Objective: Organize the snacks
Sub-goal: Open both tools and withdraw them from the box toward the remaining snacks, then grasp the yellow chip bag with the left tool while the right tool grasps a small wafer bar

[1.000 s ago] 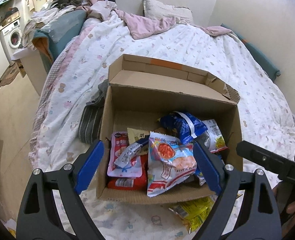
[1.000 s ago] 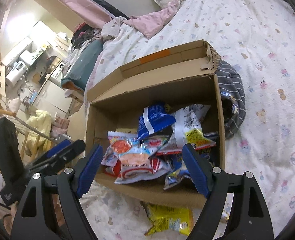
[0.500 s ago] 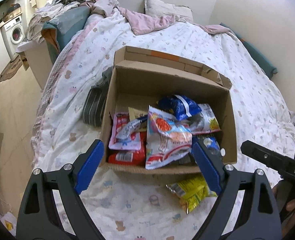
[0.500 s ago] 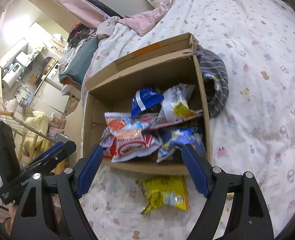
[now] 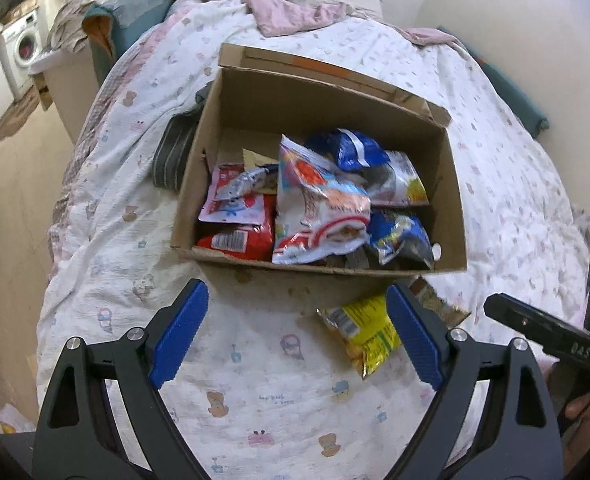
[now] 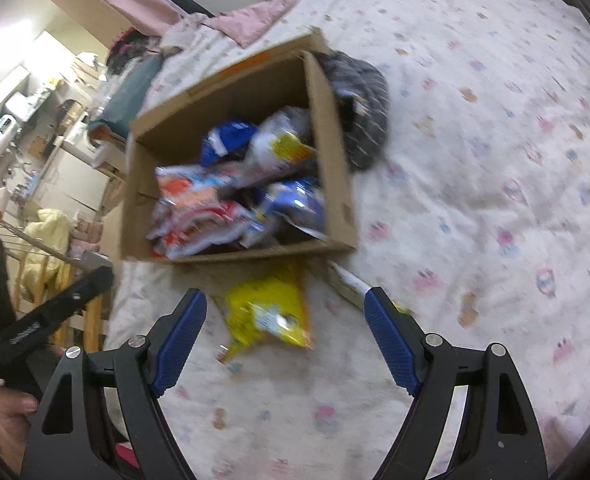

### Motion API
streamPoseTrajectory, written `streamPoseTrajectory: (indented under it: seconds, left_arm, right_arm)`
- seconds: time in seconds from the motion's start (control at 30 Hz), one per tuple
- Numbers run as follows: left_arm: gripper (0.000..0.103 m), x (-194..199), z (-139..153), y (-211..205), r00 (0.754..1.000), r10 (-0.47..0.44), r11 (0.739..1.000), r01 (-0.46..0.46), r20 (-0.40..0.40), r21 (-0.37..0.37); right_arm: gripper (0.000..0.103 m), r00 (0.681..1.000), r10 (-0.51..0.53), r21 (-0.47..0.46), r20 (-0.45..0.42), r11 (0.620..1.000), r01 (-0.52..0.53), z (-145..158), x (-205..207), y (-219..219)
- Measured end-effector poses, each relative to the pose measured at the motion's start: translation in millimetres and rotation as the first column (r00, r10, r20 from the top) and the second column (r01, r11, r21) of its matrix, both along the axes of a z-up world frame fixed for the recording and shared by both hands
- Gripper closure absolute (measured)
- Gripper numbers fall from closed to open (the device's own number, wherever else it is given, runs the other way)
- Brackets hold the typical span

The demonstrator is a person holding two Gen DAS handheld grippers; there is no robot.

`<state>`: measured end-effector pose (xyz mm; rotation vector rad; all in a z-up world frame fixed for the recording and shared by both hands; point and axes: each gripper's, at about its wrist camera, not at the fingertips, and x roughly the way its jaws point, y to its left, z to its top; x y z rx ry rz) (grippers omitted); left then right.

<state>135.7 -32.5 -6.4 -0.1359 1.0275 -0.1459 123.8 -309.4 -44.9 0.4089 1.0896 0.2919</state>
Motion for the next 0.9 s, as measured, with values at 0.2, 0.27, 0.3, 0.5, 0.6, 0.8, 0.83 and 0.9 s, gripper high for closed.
streamPoseTrajectory:
  seconds: [0.2,0.27,0.3,0.5,0.6,0.8,0.83,0.9]
  left_arm:
    - [0.006,-5.8,-6.1,-7.5,1.0,0.008,0.999,-0.007,-0.006,0.051]
    - [0.005,-4.4,-11.5,-8.3,0.999,-0.008,1.0,0.009,-0.048,0.023]
    - [0.005,-4.0,-13.7,-7.5,0.998,-0.009,1.0,0.009,-0.064,0.004]
    - [0.005,-5.3,-16.4,-7.3,0.997,-0.012,1.0,0.013,-0.076,0.012]
    - [0.005,-6.9,-16.0,-4.6,0.997,-0.023,1.0,0.024,-0.08,0.01]
    - [0.005,-9.6,-17.4,10.8,0.996,-0.011,1.0,0.012,-0.087,0.016]
    - [0.005,-9.6,-17.6,13.9,0.996,-0.002,1.0,0.004,-0.087,0.022]
    - [0.005,-9.7,-18.9,19.1,0.996,0.009,1.0,-0.007,-0.09,0.021]
  right_arm:
    - [0.019,0.993,-0.088,-0.079,-0.074,0.993,0.082,-25.6,-2.1,-29.7]
    - [0.019,0.989,-0.113,-0.107,-0.092,0.989,0.103,-30.9,0.7,-34.9]
    - [0.019,0.988,-0.117,-0.119,-0.105,0.987,0.104,-34.4,2.5,-35.4]
    - [0.019,0.984,-0.054,-0.229,-0.169,0.973,0.014,-58.4,23.4,-8.0]
    - [0.019,0.982,-0.023,-0.317,-0.185,0.948,-0.037,-67.6,37.6,10.2]
    - [0.021,0.971,0.058,-0.421,-0.233,0.894,-0.154,-83.8,59.8,38.4]
    - [0.023,0.968,0.066,-0.418,-0.244,0.893,-0.166,-86.2,60.8,41.1]
    - [0.041,0.96,0.092,-0.405,-0.264,0.893,-0.197,-90.2,60.8,47.7]
